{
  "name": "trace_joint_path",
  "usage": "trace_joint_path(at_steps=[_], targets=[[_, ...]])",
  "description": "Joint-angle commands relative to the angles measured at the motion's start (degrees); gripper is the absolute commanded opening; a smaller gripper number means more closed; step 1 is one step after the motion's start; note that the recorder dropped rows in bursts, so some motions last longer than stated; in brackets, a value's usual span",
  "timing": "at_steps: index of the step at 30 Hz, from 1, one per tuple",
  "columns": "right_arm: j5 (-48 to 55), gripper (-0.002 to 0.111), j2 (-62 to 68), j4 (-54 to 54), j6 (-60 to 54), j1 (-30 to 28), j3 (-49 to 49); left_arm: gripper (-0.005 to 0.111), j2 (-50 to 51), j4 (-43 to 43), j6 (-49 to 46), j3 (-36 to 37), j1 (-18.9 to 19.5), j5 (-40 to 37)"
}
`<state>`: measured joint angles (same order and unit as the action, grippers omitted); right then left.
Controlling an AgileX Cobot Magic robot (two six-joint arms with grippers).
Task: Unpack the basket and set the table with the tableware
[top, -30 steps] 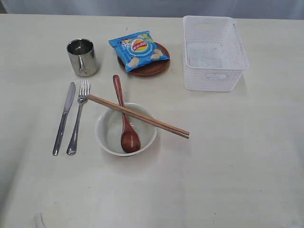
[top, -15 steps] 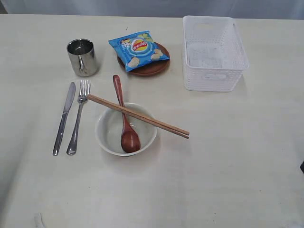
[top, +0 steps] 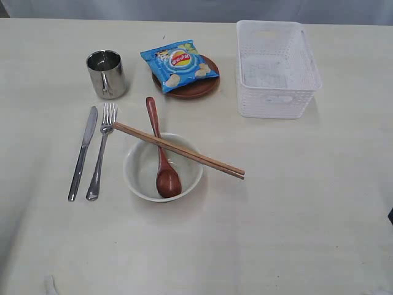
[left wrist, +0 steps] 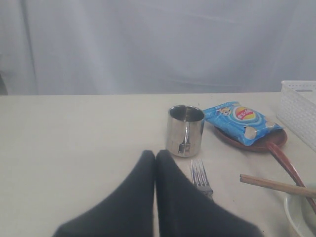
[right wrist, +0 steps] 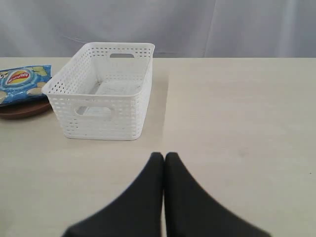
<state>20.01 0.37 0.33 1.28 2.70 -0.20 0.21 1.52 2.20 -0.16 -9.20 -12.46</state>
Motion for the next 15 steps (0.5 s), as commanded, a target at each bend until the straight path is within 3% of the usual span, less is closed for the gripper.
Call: trace_joint_path(at_steps=[1, 15], targets=[[-0.1, 0.001, -0.4, -0.3, 0.0, 0.2, 0.2, 0.0, -0.2, 0.2, 0.0, 0.2, -0.1, 0.4], [-0.1, 0.001, -0.4, -0.3, 0.7, 0.2, 0.2, 0.0, -0.2, 0.2, 0.0, 0.2, -0.1, 0.4]])
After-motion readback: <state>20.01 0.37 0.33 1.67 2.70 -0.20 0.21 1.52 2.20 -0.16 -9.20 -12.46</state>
